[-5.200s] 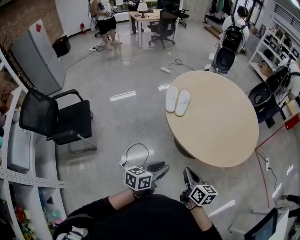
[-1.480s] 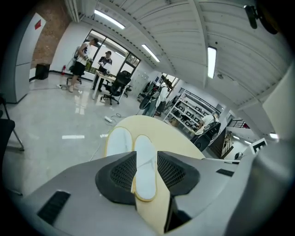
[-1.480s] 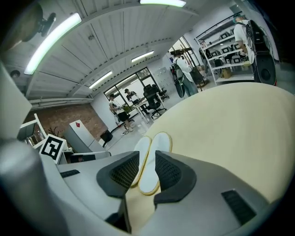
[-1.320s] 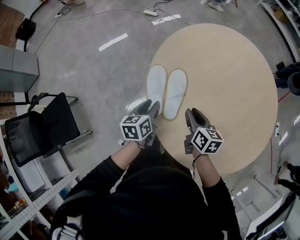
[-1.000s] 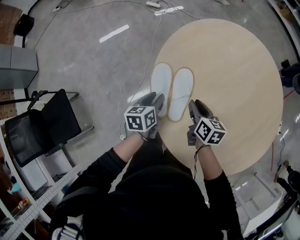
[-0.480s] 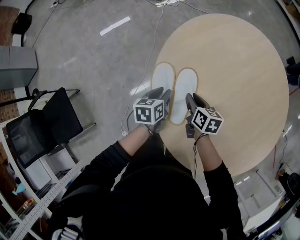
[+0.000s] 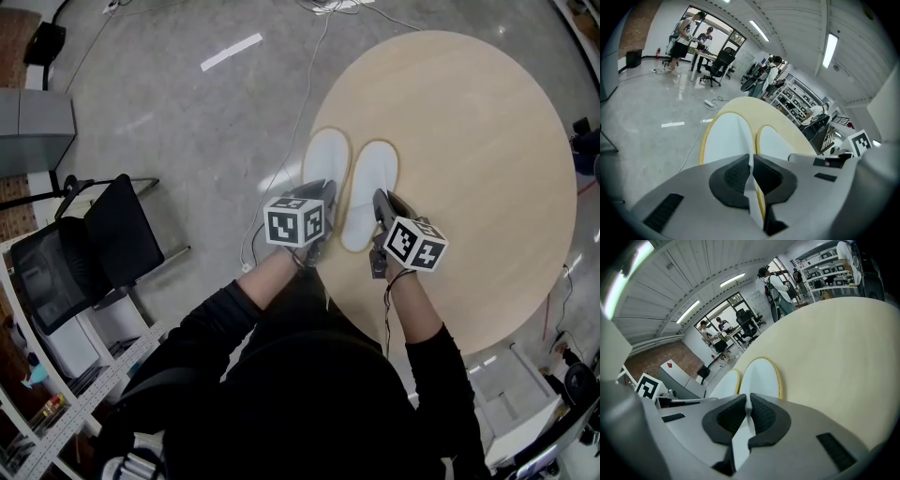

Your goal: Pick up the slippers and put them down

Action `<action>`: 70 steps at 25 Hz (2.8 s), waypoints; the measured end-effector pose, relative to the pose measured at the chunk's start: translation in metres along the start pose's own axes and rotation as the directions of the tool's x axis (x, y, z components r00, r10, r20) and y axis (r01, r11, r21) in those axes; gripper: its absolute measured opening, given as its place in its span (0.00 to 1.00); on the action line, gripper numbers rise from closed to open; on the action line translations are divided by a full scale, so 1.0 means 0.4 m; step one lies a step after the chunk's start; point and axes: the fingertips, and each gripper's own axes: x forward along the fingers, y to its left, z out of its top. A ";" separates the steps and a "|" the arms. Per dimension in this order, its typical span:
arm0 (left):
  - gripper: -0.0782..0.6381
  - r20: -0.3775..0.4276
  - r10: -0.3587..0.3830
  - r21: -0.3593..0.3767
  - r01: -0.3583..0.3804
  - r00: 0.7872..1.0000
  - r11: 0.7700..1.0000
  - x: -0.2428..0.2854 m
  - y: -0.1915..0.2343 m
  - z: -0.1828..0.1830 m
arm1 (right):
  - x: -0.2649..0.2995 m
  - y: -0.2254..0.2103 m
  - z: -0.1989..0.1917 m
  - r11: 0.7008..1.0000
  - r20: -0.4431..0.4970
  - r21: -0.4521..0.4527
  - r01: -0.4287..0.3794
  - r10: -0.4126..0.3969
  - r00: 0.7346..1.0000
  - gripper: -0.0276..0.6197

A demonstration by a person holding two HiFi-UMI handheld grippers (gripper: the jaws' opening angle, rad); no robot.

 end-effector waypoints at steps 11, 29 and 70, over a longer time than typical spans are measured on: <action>0.16 0.044 -0.075 0.006 0.075 0.996 0.997 -0.075 -0.100 0.006 | -0.135 0.003 0.033 0.997 0.094 0.074 -0.012 0.006 0.996 0.09; 0.16 0.011 -0.369 0.137 0.364 0.929 0.921 -0.237 -0.551 -0.121 | -0.661 -0.058 0.026 0.990 0.364 0.138 0.015 -0.065 0.929 0.09; 0.16 -0.239 -0.621 0.162 0.661 0.746 0.732 -0.256 -1.036 -0.455 | -1.330 -0.285 -0.184 0.870 0.564 0.459 0.179 -0.441 0.698 0.09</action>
